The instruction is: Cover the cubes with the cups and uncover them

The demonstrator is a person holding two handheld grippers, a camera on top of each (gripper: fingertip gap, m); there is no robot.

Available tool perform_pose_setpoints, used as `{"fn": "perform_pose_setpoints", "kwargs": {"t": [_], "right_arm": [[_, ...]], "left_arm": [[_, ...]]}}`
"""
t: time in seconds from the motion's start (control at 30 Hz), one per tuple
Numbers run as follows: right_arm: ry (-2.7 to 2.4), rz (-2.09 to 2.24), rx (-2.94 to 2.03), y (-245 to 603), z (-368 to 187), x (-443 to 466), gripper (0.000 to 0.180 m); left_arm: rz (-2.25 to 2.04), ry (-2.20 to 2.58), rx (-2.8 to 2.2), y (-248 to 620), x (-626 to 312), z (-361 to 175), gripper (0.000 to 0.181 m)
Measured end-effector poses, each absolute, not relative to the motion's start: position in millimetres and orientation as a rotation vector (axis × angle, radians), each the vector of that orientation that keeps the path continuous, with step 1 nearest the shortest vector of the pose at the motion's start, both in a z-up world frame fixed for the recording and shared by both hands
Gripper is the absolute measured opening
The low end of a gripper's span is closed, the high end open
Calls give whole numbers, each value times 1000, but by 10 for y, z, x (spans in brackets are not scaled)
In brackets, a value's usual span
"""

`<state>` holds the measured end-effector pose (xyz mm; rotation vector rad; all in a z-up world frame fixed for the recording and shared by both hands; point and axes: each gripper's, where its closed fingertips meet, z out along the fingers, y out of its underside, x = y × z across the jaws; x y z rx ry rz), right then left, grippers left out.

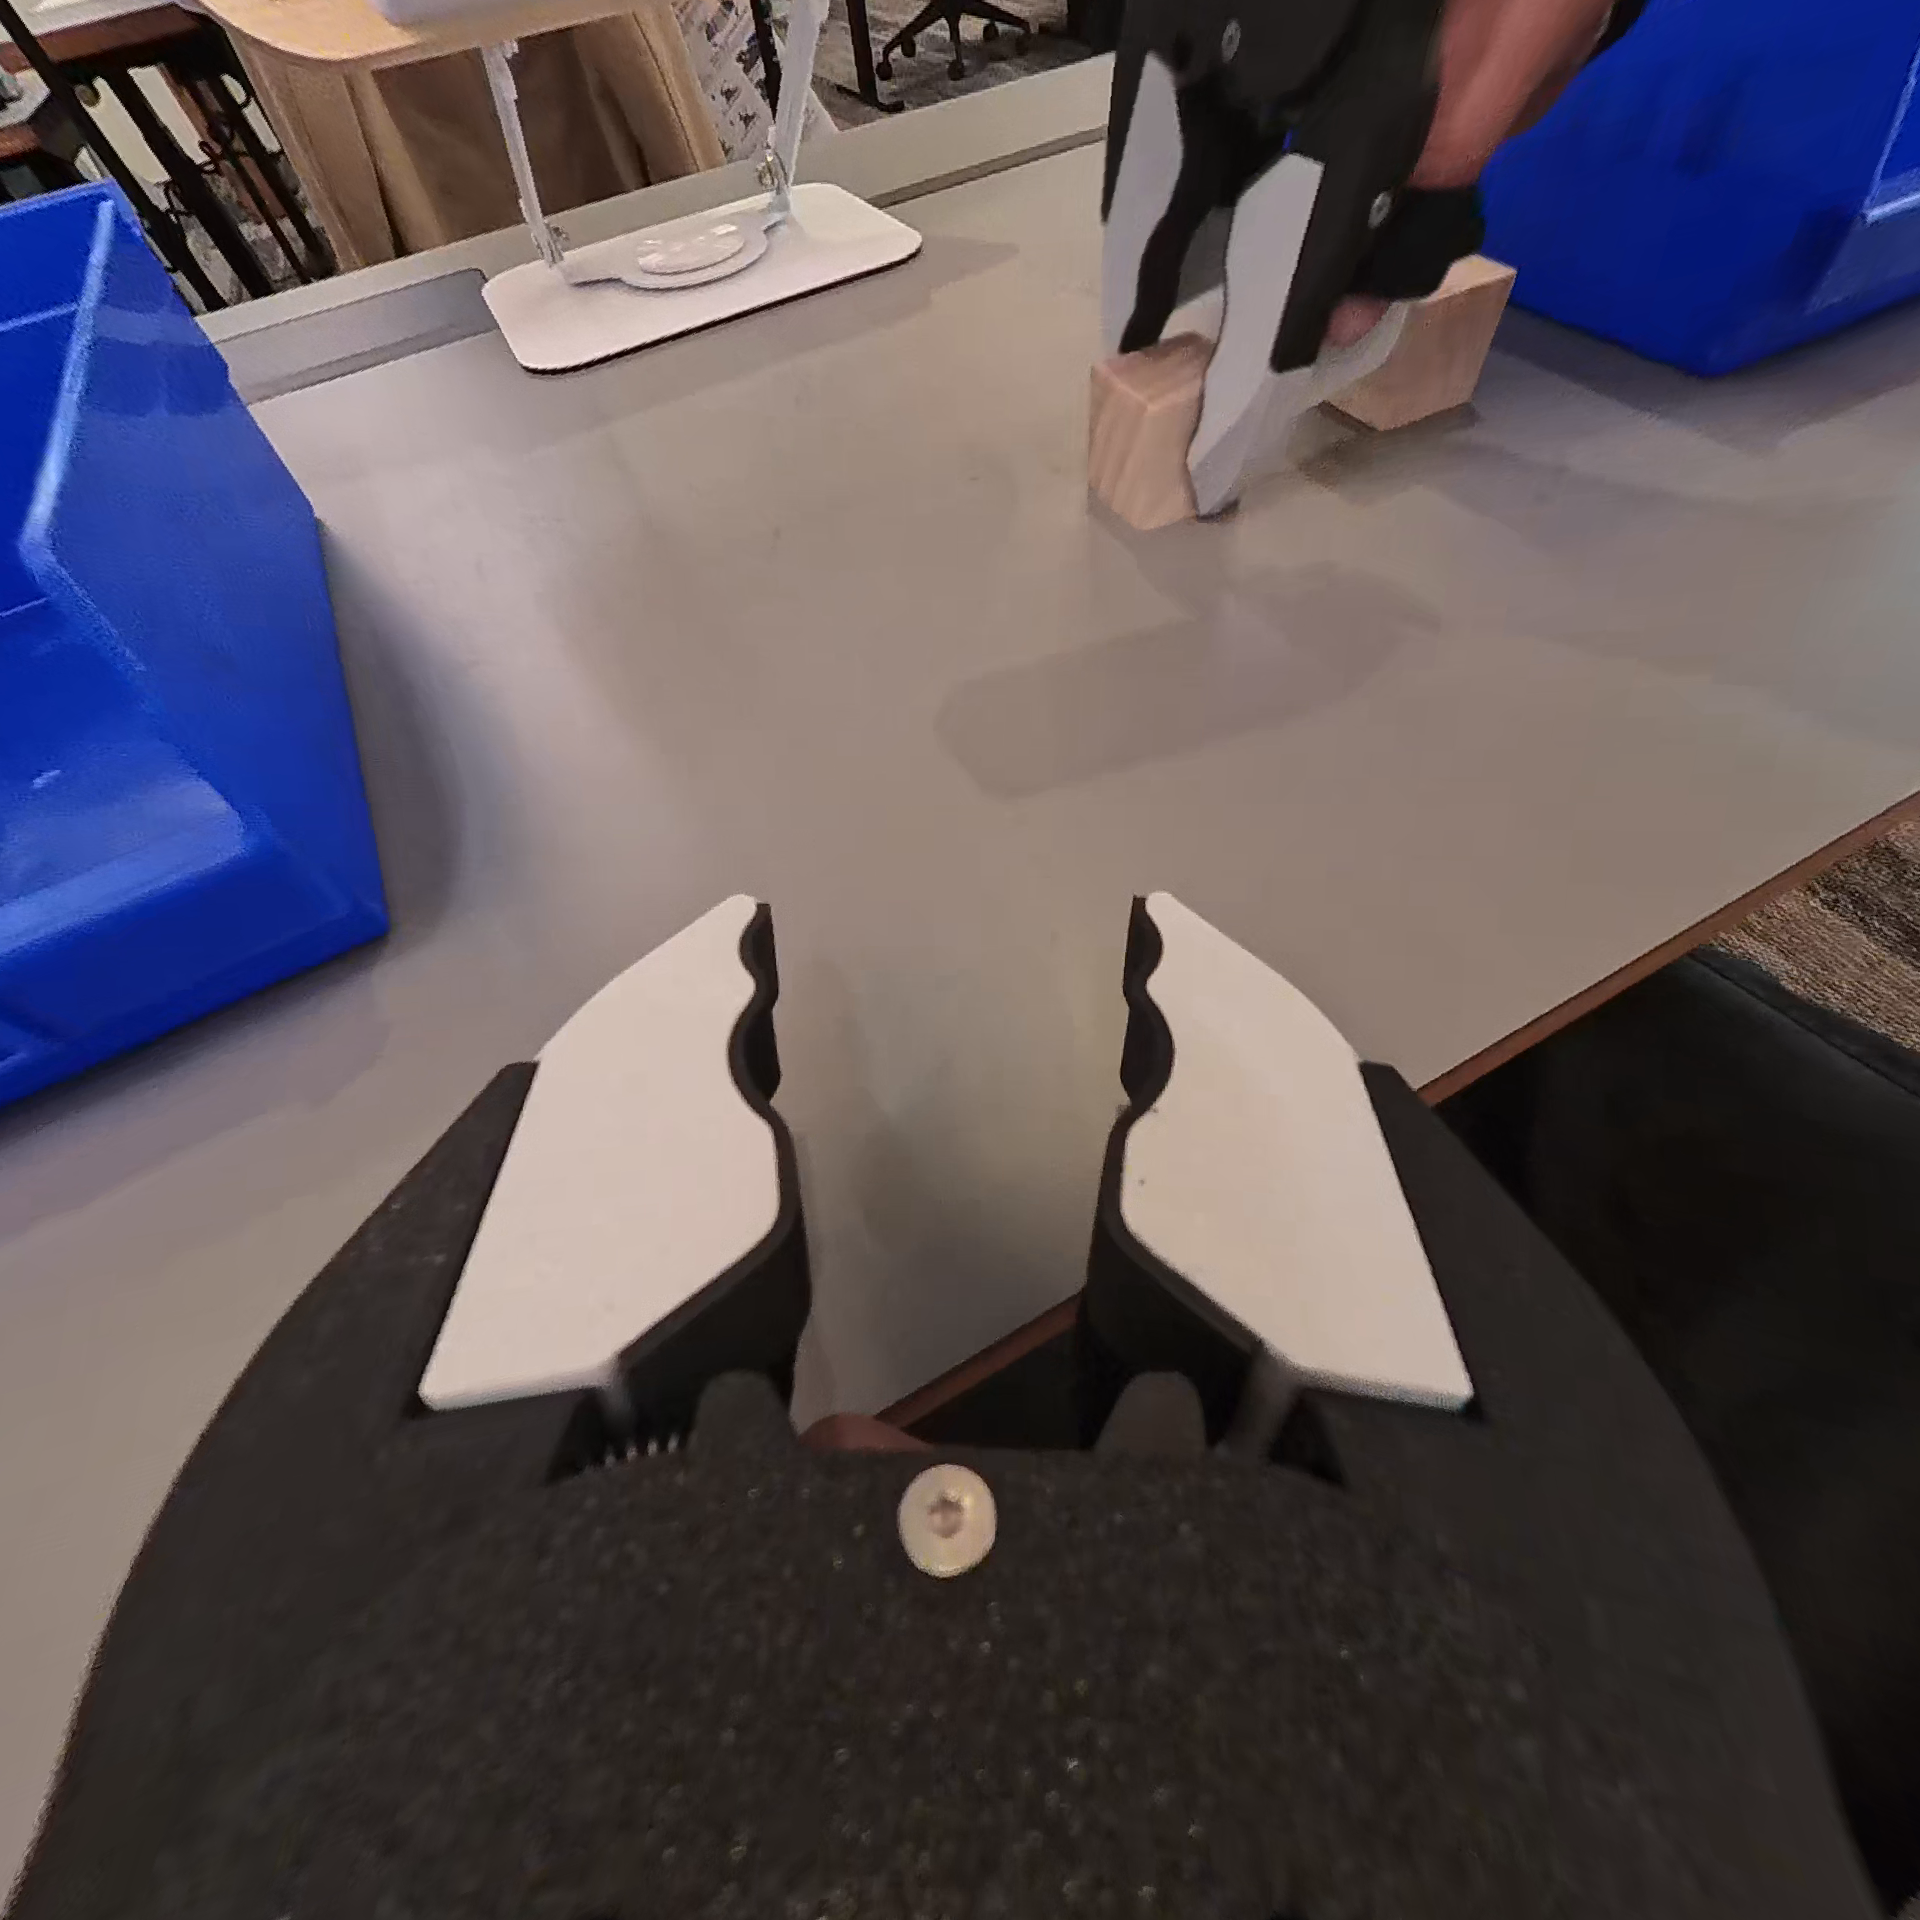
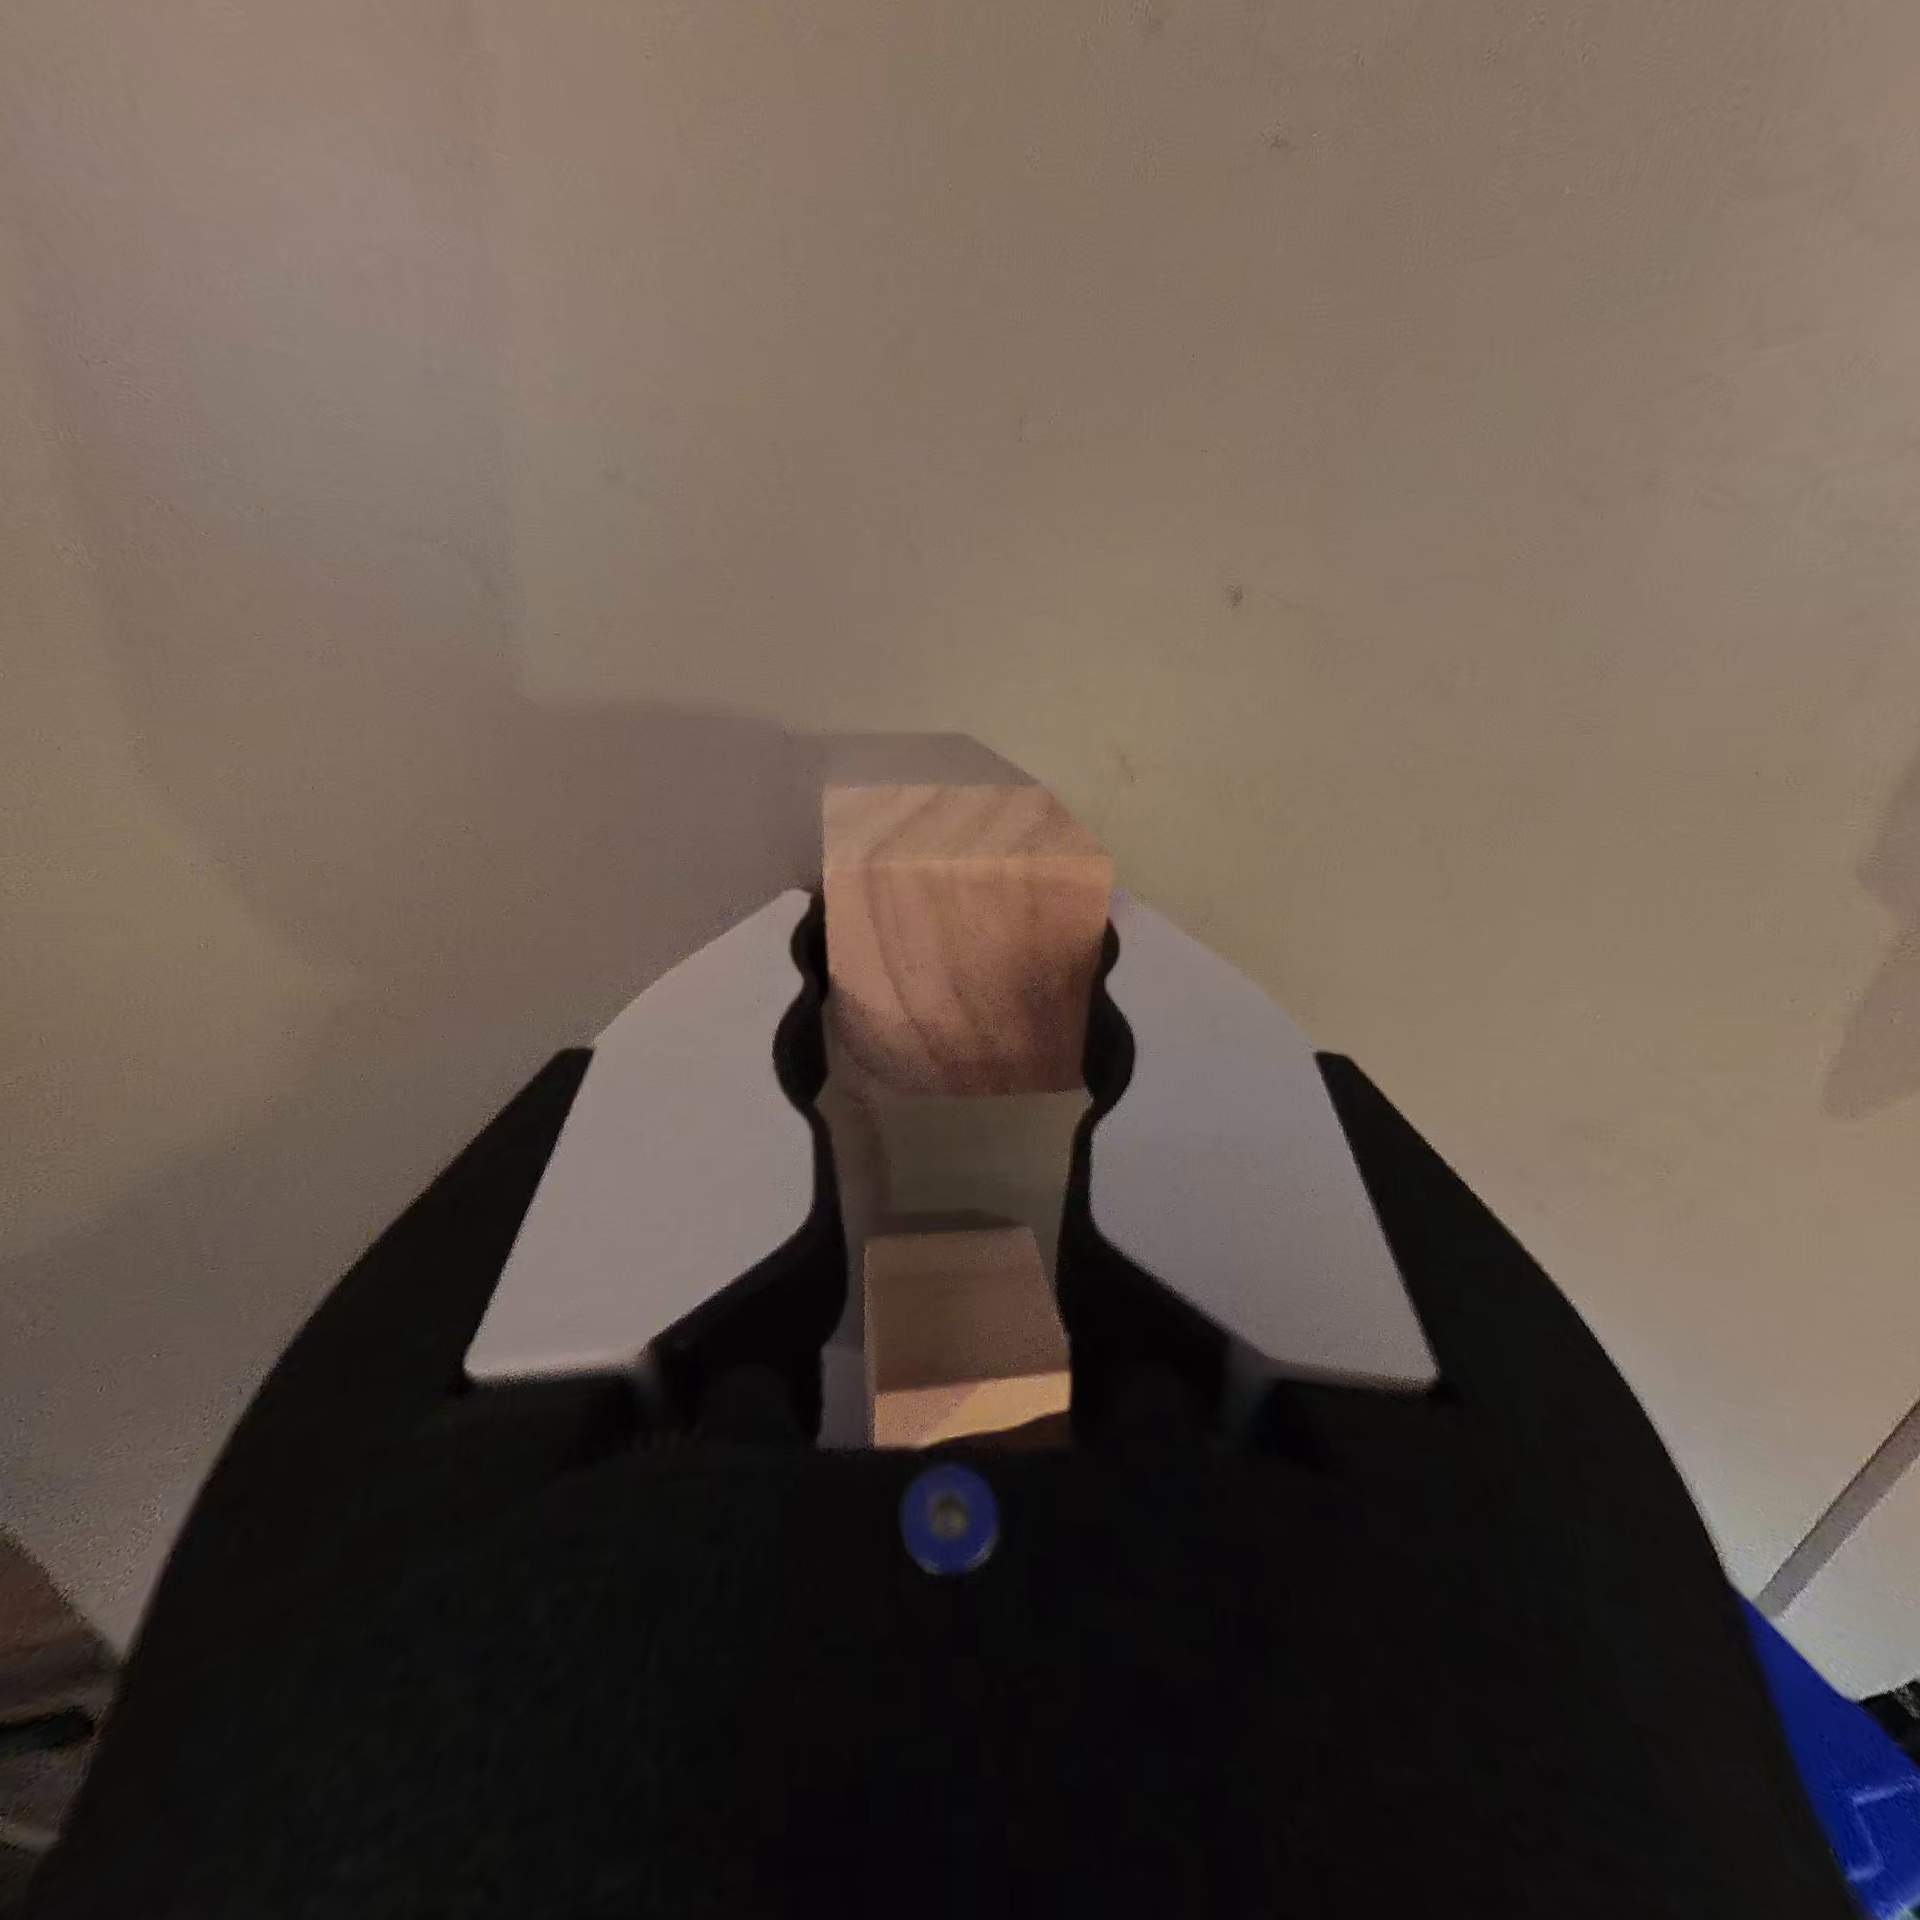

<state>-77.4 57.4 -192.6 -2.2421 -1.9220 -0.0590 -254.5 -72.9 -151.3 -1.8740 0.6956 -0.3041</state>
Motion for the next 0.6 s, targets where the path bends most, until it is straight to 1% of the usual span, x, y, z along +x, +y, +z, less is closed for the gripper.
{"fn": "perform_pose_setpoints", "kwargs": {"t": [0.03, 0.13, 0.23, 0.37, 0.43, 0.5, 0.6], "right_arm": [[-1909, -41, -2228, 575, -1915, -802, 46], [-1832, -10, -2175, 559, -1637, -838, 46], [-1686, -53, -2145, 514, -1096, -655, 46], [-1302, -142, -2218, 448, -331, 37, 46], [-1061, -133, -2292, 371, -92, 473, 46], [-835, -169, -2374, 279, -7, 976, 46], [-539, -169, -2557, 73, -232, 1623, 46]], "left_arm": [[-302, 693, -1871, -726, -2558, -1505, 64], [-312, 688, -1875, -731, -2565, -1501, 64], [-320, 693, -1876, -749, -2541, -1496, 64], [-320, 712, -1866, -795, -2485, -1471, 64], [-327, 718, -1860, -822, -2457, -1454, 64], [-337, 726, -1858, -846, -2425, -1443, 64], [-353, 744, -1848, -881, -2363, -1419, 64]]}}
